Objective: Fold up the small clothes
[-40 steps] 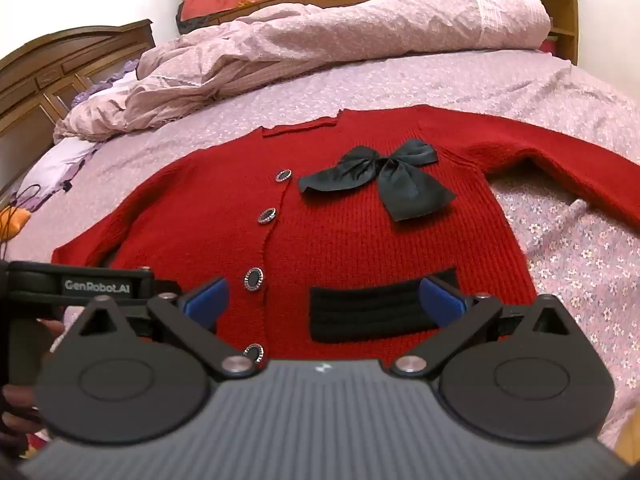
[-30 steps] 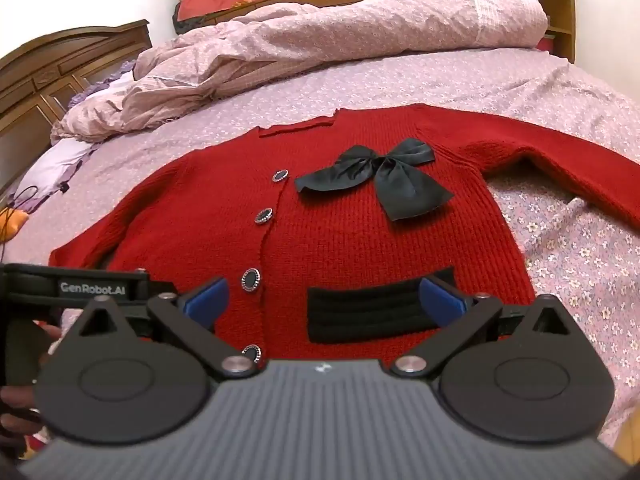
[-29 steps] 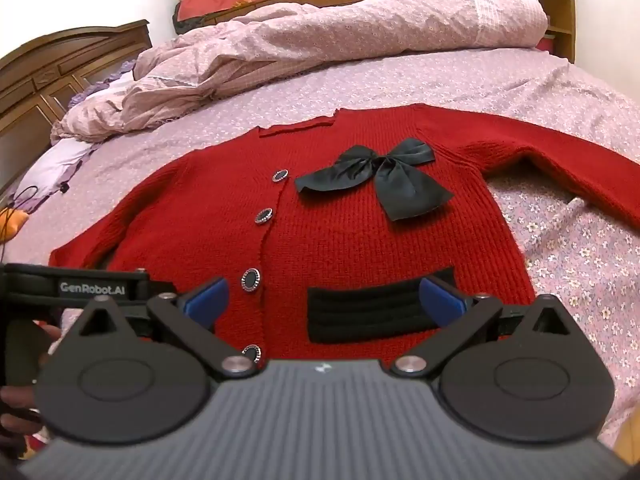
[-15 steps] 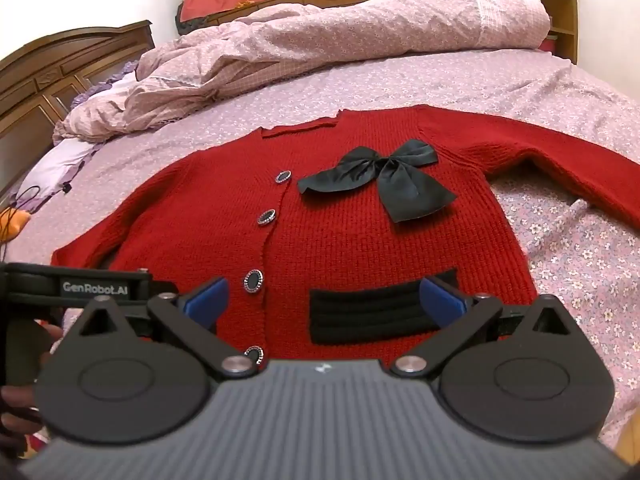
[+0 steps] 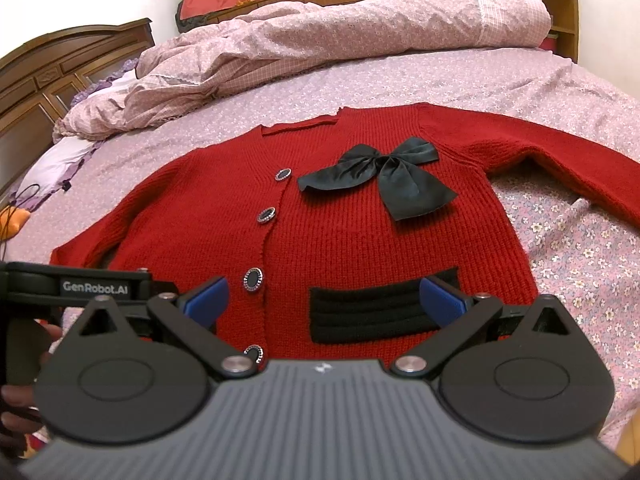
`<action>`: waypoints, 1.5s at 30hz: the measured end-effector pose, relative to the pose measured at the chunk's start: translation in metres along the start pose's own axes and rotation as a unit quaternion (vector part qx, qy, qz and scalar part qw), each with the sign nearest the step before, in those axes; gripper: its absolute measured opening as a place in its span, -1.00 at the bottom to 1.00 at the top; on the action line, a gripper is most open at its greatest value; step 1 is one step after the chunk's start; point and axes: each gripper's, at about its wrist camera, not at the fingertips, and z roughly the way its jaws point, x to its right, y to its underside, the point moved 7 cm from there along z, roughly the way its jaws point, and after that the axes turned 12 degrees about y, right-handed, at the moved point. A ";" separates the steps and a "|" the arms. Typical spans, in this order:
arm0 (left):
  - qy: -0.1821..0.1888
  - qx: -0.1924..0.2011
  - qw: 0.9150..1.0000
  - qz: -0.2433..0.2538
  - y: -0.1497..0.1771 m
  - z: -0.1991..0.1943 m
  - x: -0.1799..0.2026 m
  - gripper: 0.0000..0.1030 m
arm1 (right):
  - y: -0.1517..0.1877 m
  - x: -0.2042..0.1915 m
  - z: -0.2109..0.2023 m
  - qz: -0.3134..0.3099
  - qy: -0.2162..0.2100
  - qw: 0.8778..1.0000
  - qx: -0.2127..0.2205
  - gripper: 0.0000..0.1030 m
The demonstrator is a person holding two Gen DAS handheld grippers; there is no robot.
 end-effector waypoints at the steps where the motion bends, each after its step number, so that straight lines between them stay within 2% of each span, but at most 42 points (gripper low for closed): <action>1: 0.000 0.000 1.000 0.000 0.000 0.000 0.000 1.00 | 0.000 0.000 0.000 0.000 0.000 1.000 0.000 1.00; 26: 0.004 -0.007 1.000 0.004 0.001 0.005 0.002 1.00 | 0.002 0.007 0.005 0.020 -0.010 1.000 -0.013 1.00; 33: 0.015 -0.023 1.000 0.014 -0.001 0.016 0.006 1.00 | 0.001 0.013 0.011 0.030 -0.010 0.999 -0.016 1.00; 45: 0.009 -0.037 0.999 0.031 -0.015 0.031 0.009 1.00 | -0.008 0.051 0.026 0.082 0.007 0.996 -0.019 1.00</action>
